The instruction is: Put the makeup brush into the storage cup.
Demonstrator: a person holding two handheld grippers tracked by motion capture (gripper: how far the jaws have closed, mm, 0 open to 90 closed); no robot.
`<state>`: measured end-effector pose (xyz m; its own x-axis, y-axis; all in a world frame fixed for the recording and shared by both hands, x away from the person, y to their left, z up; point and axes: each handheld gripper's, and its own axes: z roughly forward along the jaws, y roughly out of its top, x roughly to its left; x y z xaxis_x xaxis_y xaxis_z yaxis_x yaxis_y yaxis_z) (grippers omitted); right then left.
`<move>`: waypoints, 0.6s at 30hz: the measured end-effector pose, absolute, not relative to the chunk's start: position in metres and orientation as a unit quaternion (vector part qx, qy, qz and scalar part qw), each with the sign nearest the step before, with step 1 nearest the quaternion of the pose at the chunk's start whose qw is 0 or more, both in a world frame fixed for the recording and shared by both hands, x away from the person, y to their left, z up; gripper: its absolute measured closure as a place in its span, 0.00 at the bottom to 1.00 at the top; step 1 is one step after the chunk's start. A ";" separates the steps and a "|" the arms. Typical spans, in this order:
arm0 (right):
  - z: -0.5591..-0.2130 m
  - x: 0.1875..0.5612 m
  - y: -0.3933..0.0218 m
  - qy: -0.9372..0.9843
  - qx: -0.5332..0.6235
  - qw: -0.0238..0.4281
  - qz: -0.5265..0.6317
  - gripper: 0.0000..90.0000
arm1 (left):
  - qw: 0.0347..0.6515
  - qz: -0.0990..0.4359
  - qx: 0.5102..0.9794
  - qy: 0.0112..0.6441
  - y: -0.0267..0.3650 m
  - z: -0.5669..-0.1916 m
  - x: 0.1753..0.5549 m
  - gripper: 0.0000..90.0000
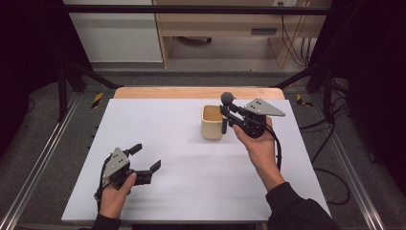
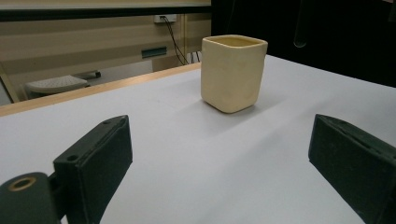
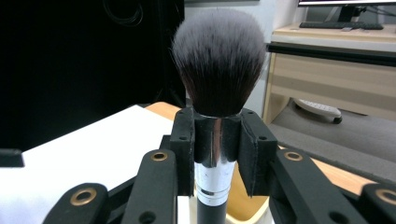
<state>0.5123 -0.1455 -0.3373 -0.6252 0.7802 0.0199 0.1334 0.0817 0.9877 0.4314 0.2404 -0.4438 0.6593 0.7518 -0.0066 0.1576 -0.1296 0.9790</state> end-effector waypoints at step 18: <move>-0.328 0.538 -0.144 0.662 0.335 0.302 0.598 0.78 | 0.593 0.251 0.696 0.319 0.242 -0.454 0.431 0.06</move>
<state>0.5380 -0.1436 -0.3276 -0.5929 0.8053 0.0018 0.0834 0.0592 0.9948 0.4310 0.2415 -0.4537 0.6713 0.7406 -0.0290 0.1456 -0.0934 0.9849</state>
